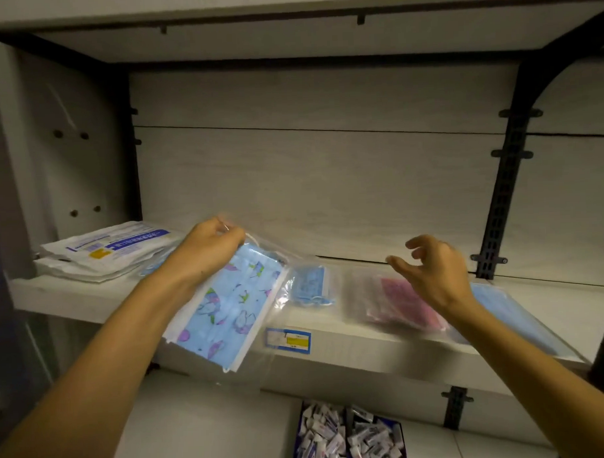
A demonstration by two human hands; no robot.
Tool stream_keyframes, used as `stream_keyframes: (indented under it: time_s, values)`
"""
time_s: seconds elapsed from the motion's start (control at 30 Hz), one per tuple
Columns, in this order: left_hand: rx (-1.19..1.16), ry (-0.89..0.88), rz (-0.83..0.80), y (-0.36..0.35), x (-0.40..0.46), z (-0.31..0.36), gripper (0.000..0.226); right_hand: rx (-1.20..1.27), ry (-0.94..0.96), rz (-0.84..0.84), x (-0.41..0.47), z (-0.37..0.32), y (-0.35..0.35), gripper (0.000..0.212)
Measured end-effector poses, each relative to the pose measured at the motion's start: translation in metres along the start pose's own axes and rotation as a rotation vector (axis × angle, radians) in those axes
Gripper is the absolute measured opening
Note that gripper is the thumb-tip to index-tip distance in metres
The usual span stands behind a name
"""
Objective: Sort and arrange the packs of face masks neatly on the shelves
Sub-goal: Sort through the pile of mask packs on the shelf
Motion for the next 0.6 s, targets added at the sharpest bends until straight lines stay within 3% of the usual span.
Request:
stream_keyframes:
  time_s: [0.27, 0.33, 0.47, 0.6]
  values:
    - [0.013, 0.086, 0.102, 0.048, -0.002, -0.01, 0.022, 0.124, 0.186, -0.086, -0.005, -0.059, -0.039, 0.037]
    - [0.055, 0.072, 0.117, 0.057, 0.0, -0.016, 0.005, 0.148, 0.204, -0.113, -0.008, -0.069, -0.051, 0.038]
    - [0.165, 0.05, 0.214, 0.077, 0.011, -0.03, 0.012, 0.168, 0.22, -0.149, -0.005, -0.087, -0.069, 0.043]
    - [0.127, 0.028, 0.237, 0.096, 0.039, -0.041, 0.021, 0.167, 0.233, -0.128, 0.008, -0.105, -0.081, 0.045]
Point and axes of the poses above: each hand's wrist, its own x-axis towards the middle knuckle, its own y-axis out of the back of the hand, z = x × y, the point moved 5 cm from there along x, towards the middle knuckle, and after that the axes turned 1 degree about y, right-handed, at the moved point
